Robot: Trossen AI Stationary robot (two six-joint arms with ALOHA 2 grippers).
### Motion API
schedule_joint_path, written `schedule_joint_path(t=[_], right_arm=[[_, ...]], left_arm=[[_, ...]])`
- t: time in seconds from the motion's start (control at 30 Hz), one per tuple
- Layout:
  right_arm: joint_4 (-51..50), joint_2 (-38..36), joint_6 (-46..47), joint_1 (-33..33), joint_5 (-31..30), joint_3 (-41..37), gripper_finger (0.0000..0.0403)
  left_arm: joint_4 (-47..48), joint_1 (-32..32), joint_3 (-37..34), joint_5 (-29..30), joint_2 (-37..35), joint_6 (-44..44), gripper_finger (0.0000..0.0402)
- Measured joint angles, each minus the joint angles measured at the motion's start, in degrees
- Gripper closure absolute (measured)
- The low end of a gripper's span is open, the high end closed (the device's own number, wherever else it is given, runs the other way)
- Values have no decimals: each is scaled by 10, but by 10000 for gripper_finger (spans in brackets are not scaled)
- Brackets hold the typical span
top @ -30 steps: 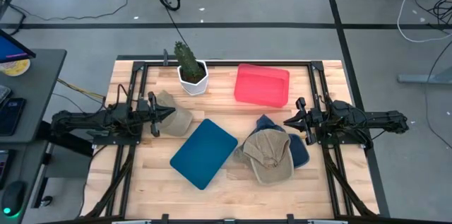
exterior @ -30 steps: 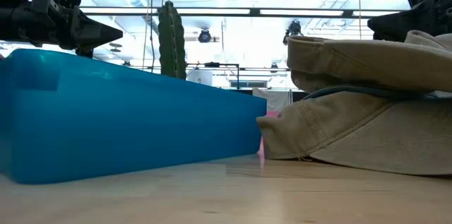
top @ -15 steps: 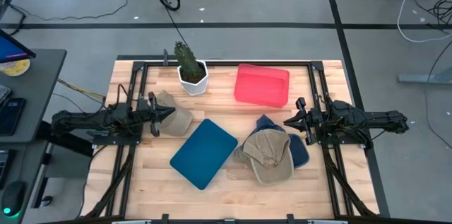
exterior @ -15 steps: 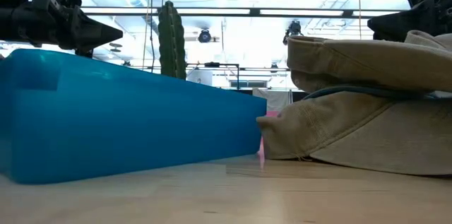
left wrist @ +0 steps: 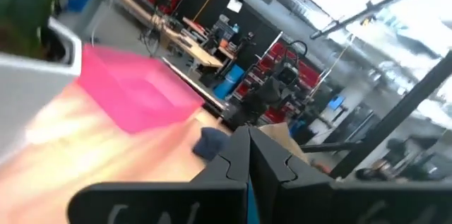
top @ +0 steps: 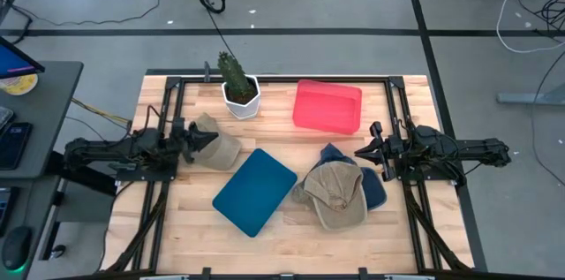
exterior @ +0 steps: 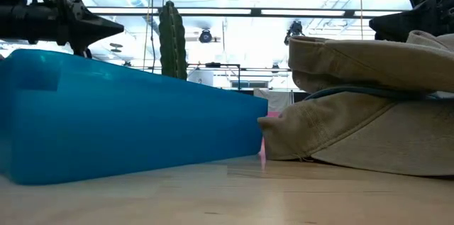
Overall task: Pick & Place hat
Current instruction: Put the brown cap into the blue bin
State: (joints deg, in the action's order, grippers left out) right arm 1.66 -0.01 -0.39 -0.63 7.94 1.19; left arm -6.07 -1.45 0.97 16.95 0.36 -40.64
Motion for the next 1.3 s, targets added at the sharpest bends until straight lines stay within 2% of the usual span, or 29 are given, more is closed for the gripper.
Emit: schedule_joint_path(t=[0.13, 0.23, 0.37, 0.43, 0.5, 0.6, 0.7, 0.9, 1.0, 1.17, 1.3], right_arm=[[33, 0, 34, 0, 0, 0, 371], [102, 0, 191, 0, 0, 0, 371], [175, 0, 341, 0, -16, 0, 371], [202, 0, 364, 0, -24, 0, 371], [217, 0, 349, 0, -41, 0, 371], [237, 0, 320, 0, -92, 0, 371], [255, 0, 332, 0, -145, 0, 371], [268, 7, 373, 0, -167, 11, 371], [264, 34, 362, 0, -183, 44, 371], [244, 116, 307, 0, -197, 126, 371], [226, 193, 299, -1, -195, 191, 371]], left_arm=[[-6, 0, 0, 6, 0, -130, 399], [-29, 0, 0, 3, 0, -197, 399], [-79, 0, 0, 1, 0, -216, 399], [-86, 0, 0, 6, 0, -197, 399], [-87, 0, 0, 20, 0, -165, 399], [-87, 0, 0, 44, 0, -141, 399], [-97, 0, 0, 81, 0, -142, 399], [-178, 0, 11, 104, 0, -79, 395], [-180, 0, 51, 120, 0, -14, 390], [-165, 0, 145, 111, 27, 132, 389], [-61, 0, 238, 107, 67, 229, 388]])
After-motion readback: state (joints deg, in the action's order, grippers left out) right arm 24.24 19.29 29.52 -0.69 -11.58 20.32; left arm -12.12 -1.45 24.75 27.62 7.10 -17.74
